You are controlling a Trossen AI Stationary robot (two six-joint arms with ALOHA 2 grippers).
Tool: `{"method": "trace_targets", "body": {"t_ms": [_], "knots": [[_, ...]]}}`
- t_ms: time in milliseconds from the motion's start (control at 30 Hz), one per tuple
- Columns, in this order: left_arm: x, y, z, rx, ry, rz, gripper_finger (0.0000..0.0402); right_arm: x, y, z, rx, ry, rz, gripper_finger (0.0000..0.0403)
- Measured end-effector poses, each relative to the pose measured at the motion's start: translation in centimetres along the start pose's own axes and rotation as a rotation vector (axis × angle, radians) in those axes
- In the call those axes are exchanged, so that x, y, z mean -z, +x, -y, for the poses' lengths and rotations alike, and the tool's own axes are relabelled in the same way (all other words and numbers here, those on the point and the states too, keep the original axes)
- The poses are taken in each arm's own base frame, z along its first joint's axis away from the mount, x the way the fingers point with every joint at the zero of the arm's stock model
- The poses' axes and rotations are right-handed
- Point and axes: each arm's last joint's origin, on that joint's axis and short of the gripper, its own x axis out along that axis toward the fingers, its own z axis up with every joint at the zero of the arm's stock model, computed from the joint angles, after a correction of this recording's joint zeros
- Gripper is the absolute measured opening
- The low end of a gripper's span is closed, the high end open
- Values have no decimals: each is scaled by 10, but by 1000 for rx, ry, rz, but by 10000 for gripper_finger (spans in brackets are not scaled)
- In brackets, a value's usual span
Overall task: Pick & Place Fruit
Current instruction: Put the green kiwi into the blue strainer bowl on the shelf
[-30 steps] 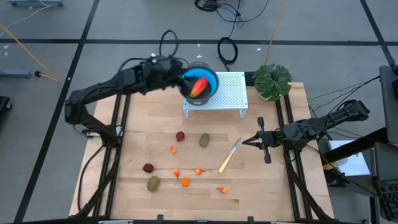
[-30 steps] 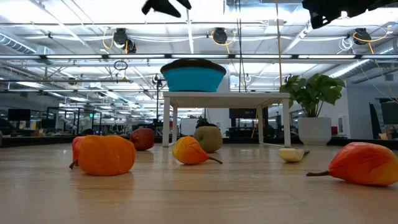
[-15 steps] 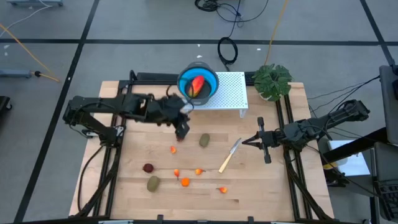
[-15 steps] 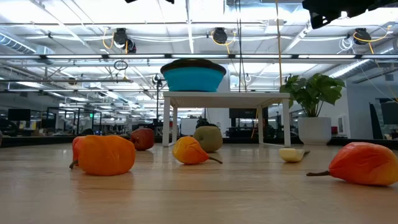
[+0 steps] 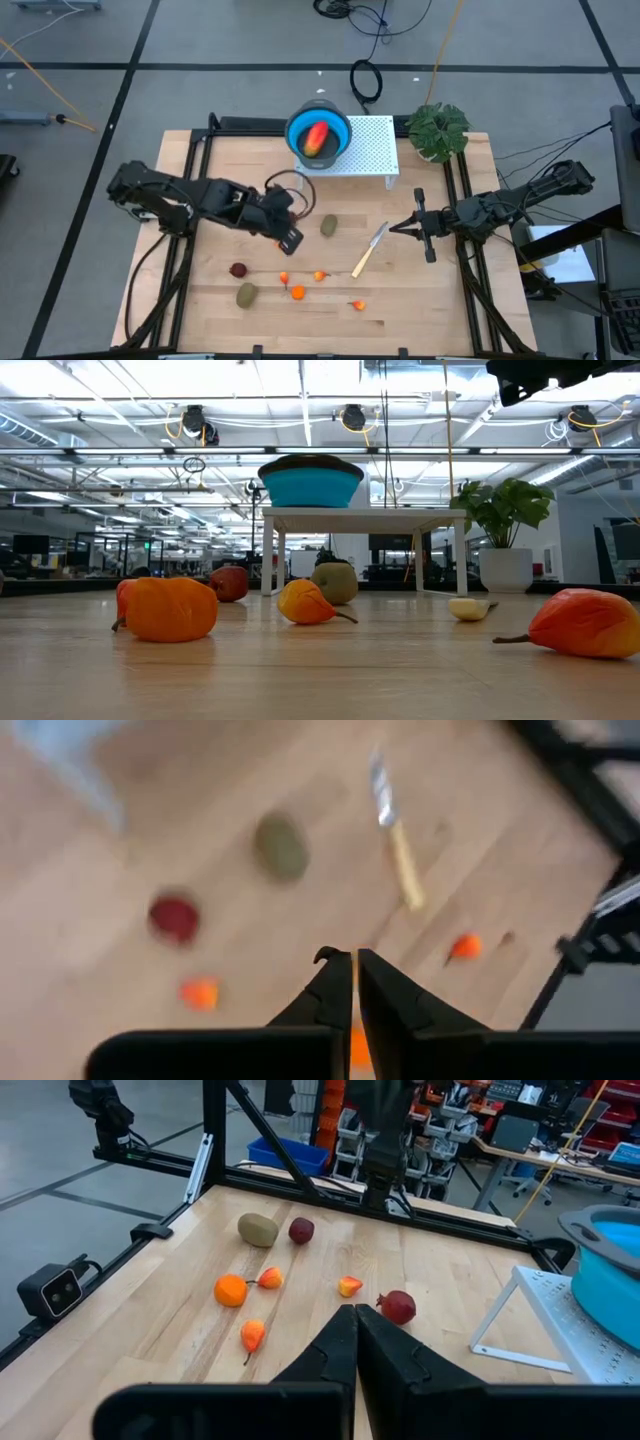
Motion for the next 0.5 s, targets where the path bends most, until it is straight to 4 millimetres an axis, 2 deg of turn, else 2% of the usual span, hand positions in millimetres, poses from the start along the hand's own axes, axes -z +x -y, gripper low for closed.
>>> {"method": "trace_targets", "body": {"t_ms": [233,500], "knots": [[39,6,8,-85,-131,-259,2,1,0,0,-1,-5,-6,0],[84,15,18,-249,-234,-402,33,0,0,0,0,-5,-3,0]]}}
